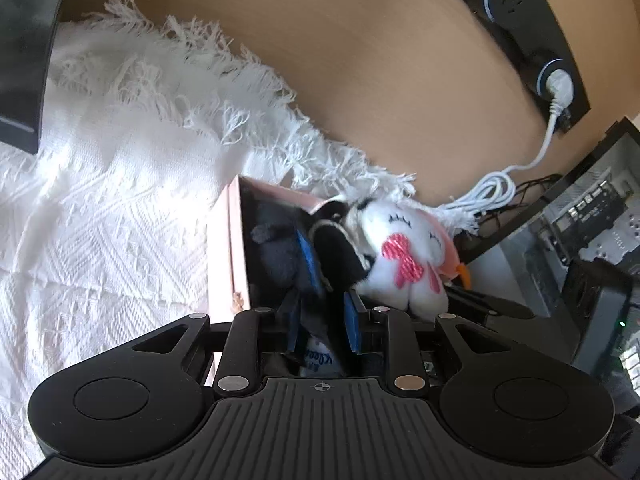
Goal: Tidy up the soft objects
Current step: 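Lower the eye mask into the pink box and open the left gripper while the right gripper holds the bunny, then lower the bunny doll into the pink box and open the right gripper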
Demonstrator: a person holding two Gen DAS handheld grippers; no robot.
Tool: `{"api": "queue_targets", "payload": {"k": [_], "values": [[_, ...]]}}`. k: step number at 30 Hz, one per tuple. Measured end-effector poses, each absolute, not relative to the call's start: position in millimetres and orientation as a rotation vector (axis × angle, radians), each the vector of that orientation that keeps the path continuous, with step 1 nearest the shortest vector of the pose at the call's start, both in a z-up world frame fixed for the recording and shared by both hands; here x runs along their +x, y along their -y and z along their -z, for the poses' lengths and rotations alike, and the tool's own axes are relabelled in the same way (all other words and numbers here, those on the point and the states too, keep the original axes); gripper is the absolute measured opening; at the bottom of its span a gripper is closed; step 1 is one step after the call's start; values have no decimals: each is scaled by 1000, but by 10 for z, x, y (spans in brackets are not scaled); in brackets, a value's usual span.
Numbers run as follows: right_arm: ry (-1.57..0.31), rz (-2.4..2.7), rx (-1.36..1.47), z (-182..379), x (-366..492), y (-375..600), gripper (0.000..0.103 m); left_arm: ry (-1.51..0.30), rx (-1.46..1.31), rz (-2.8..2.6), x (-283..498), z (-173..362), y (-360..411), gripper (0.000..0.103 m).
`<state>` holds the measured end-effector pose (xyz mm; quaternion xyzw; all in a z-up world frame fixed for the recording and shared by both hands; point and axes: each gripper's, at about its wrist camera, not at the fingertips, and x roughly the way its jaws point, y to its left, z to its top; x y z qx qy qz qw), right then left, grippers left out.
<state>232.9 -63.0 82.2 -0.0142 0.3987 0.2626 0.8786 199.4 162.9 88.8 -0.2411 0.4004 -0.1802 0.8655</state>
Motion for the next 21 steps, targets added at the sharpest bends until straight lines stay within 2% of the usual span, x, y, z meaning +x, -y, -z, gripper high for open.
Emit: {"api": "queue_targets", "payload": {"k": [1,4,7,11,12,14,15,16,18,19,21], "values": [[-841,-538,-27,-827,2333,688,62,-835,-506,382,1989,-902,-1625,26],[-866,-509,-40,-882,2312,829,73,-822,-505,392,1974,-936,-1594,26],[-838,-483,-74,-998,2204,871,76,-787,-490,383,1924,-996,-1571,26],[-704,-354,-133,-1198,1932,894,77,-767,-467,377,1872,-1068,-1563,26],[-655,-297,-145,-1219,1866,876,76,-771,-460,375,1864,-1064,-1545,26],[-609,-241,-162,-1198,1793,809,68,-782,-448,373,1846,-1037,-1519,26],[-647,-262,-146,-1154,1824,781,50,-789,-447,372,1834,-1015,-1510,26],[-714,-295,-100,-1080,1888,767,43,-798,-448,371,1818,-988,-1504,26],[-789,-323,51,-923,1984,814,45,-808,-454,372,1768,-949,-1517,26],[-792,-330,117,-893,1999,838,50,-808,-459,373,1736,-936,-1531,26],[-837,-352,222,-839,2069,785,53,-808,-463,370,1683,-908,-1558,26]]}}
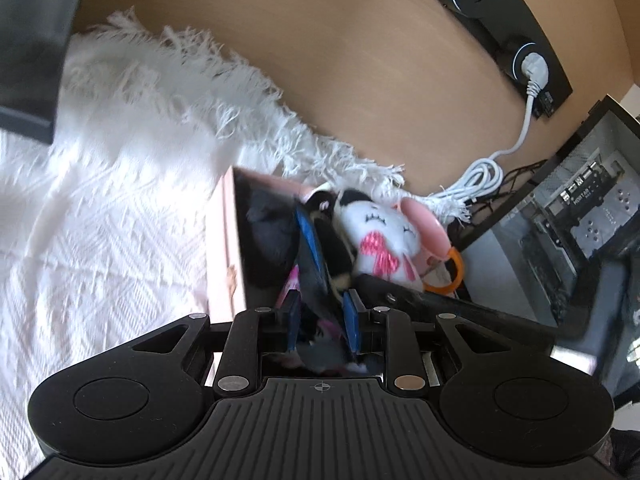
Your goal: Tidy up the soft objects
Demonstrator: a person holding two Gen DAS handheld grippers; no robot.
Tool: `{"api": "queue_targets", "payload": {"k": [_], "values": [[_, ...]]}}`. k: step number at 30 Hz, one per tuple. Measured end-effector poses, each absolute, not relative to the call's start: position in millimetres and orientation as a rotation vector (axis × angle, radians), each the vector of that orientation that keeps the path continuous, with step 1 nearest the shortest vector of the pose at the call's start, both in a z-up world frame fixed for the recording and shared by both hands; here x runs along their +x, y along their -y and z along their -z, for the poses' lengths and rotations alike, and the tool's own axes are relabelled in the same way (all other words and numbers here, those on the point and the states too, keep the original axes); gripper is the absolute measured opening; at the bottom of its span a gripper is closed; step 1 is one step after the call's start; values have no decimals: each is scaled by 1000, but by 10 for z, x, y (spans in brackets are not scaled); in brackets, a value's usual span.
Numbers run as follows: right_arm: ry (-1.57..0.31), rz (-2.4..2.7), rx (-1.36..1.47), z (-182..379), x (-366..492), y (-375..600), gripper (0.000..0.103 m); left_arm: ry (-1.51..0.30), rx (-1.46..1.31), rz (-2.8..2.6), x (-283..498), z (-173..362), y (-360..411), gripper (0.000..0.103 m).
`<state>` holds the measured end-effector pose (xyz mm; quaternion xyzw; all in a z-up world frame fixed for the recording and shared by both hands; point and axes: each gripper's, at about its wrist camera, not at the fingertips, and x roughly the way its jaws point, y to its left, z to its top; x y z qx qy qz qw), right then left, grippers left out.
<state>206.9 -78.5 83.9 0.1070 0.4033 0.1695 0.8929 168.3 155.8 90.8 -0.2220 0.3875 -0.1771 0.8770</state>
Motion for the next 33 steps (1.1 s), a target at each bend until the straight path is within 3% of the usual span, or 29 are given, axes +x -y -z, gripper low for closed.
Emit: {"api": "queue_targets", "payload": {"k": [6,8,11,17,21,27,33], "values": [[-766,-393,114,-792,2047,615,52,-779,-447,371,1490,-815,-1666,26],[-762,-392,73,-807,2022,671,57,-762,-436,356,1440,-794,-1683,26],[-750,-378,-30,-845,2023,729,76,-756,-423,339,1386,-770,-1671,26],[-730,-393,-36,-1064,1846,941,79,-688,-306,282,957,-874,-1499,26],[-662,-365,-35,-1161,1259,1137,88,-677,-258,247,559,-811,-1225,26],[-740,-298,-84,-711,454,1458,89,-707,-231,167,0,-431,-652,26],[-842,-269,-118,-179,254,1588,90,-697,-164,90,-188,-68,-259,27]]}}
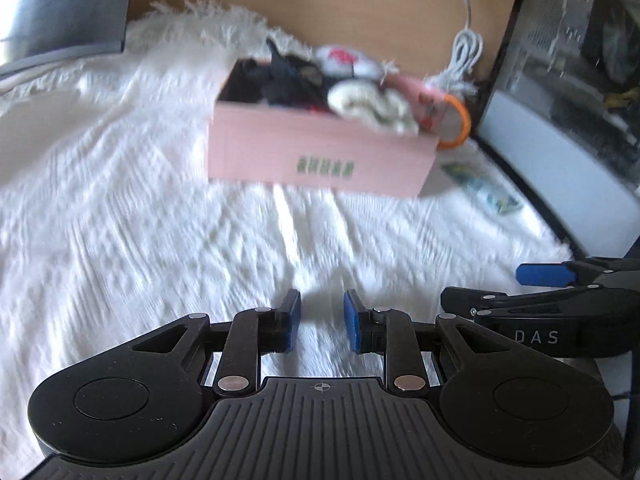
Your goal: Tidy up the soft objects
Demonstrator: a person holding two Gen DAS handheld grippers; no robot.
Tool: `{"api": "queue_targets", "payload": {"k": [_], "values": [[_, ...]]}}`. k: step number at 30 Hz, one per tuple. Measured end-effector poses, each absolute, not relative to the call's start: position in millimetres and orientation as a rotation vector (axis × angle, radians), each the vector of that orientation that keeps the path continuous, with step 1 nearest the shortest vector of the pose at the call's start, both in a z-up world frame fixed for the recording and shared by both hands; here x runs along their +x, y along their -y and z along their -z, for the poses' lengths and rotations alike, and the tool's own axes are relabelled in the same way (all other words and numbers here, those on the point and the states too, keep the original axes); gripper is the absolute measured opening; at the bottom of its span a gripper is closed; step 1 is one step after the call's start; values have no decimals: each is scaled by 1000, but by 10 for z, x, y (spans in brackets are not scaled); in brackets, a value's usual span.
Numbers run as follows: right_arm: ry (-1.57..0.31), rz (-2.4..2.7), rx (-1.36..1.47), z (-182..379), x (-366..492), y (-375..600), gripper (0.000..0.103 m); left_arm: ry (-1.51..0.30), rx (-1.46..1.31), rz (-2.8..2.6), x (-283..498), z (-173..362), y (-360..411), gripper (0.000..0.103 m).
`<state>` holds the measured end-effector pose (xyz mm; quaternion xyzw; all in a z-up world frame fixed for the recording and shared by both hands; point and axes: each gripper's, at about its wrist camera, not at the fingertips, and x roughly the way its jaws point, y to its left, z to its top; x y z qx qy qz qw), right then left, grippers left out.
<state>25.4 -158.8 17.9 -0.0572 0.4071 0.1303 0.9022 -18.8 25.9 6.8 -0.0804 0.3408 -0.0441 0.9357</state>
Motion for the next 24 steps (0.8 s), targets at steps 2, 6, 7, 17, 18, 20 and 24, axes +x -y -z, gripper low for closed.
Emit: {"api": "queue_targets", "payload": {"k": [2,6,7,17,18,20,24], "values": [[-825,-259,-94,-142,265,1628,97,-669,-126,65,-211,-34,-164,27],[-817,-225,-70,-73,300,1678,103,-630,-40,21,-219,11,-7,28],[-817,-226,-73,-67,315,1669,103,-627,-20,9,-223,14,25,28],[-709,-275,-68,-3,298,1737,103,-616,-32,-11,-166,22,53,29],[-710,-275,-69,1,302,1731,103,-615,-15,-12,-168,24,72,29],[-710,-275,-69,2,304,1732,103,-614,-3,-13,-166,27,80,29],[-709,-275,-70,2,305,1735,103,-614,-3,-11,-170,27,76,29]]}}
